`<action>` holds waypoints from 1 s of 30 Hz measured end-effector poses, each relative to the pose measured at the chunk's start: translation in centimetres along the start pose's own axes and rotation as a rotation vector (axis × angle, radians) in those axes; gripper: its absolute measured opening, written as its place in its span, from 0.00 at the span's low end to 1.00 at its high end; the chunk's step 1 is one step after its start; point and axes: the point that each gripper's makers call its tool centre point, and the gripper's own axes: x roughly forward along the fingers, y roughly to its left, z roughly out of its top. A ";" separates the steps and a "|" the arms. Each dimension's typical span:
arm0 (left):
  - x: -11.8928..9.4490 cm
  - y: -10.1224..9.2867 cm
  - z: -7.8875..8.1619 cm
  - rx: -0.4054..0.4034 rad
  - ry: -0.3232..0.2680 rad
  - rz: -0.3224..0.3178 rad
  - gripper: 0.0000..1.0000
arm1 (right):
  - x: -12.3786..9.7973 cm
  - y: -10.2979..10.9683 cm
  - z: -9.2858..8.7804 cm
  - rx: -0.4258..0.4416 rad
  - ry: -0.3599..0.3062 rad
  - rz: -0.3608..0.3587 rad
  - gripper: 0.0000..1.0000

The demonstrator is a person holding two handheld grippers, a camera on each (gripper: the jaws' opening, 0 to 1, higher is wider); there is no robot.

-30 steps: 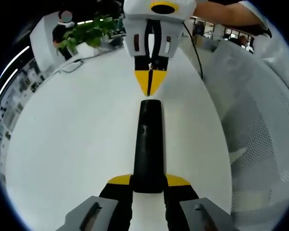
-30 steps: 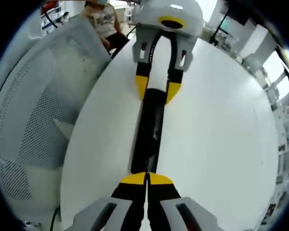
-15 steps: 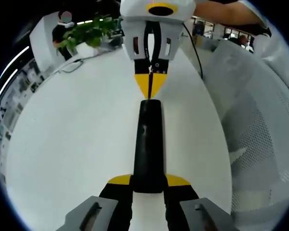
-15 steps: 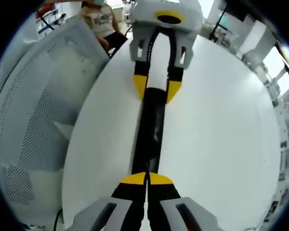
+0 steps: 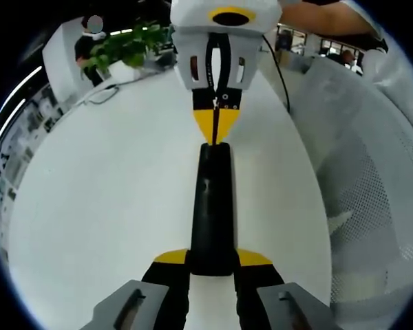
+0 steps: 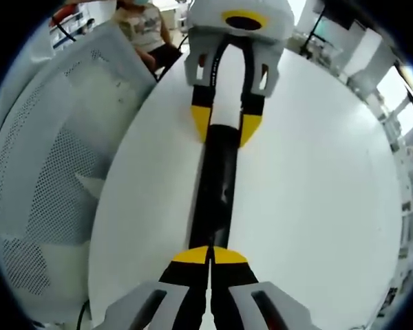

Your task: Press the specified remote control buttons in sequence, fully releasing each button before pressing the next.

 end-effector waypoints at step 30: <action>0.0 -0.1 0.1 -0.003 -0.002 0.000 0.23 | 0.4 -0.1 -0.2 -0.017 0.026 0.001 0.00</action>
